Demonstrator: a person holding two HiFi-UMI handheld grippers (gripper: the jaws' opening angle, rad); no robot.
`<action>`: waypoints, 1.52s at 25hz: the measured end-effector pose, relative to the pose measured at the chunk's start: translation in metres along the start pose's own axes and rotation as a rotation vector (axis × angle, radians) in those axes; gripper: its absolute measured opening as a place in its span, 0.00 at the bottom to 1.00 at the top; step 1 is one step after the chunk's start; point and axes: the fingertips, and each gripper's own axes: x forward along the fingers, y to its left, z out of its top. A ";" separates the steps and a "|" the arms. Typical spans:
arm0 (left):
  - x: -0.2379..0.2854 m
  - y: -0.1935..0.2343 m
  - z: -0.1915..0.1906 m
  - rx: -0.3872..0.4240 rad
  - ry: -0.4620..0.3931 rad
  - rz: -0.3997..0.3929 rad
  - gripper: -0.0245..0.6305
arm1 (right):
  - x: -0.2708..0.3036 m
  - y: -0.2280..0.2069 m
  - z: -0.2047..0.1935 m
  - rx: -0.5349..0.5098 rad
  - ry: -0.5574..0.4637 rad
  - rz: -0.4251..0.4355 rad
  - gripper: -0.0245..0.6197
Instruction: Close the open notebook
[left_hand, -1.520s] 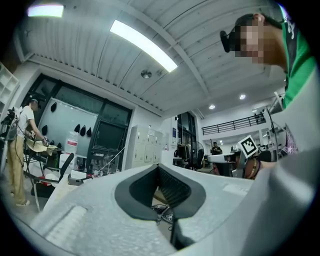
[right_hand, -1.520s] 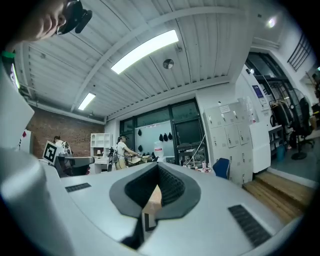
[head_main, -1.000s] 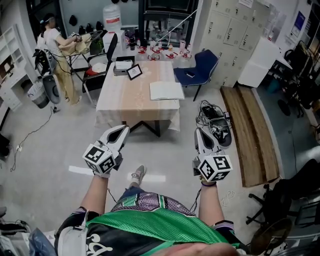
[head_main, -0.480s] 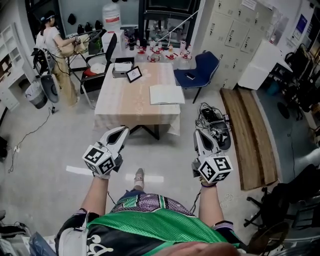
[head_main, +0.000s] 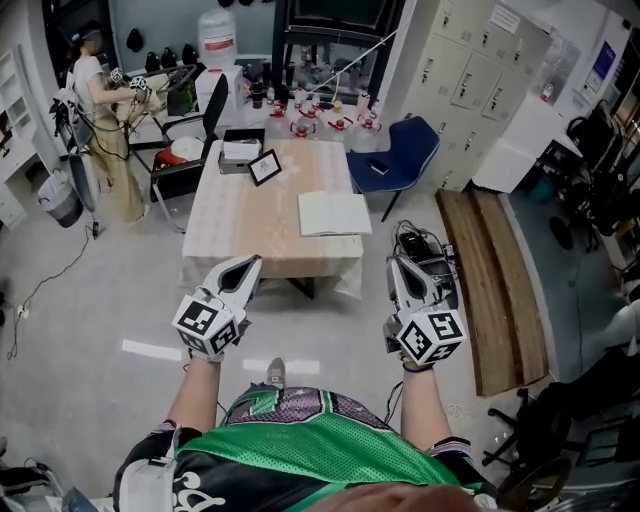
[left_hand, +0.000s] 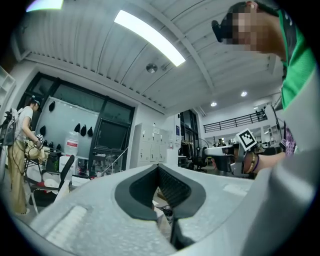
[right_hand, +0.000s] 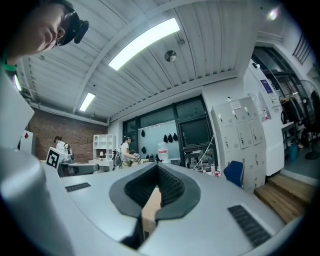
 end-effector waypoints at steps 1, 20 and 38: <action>0.007 0.010 0.001 -0.006 -0.004 0.000 0.06 | 0.012 -0.003 0.000 -0.003 0.006 0.001 0.04; 0.099 0.164 -0.008 -0.051 0.020 -0.048 0.06 | 0.195 -0.024 -0.007 0.001 0.033 -0.042 0.04; 0.131 0.208 -0.024 -0.080 0.031 -0.117 0.06 | 0.261 -0.011 -0.021 -0.026 0.058 -0.032 0.04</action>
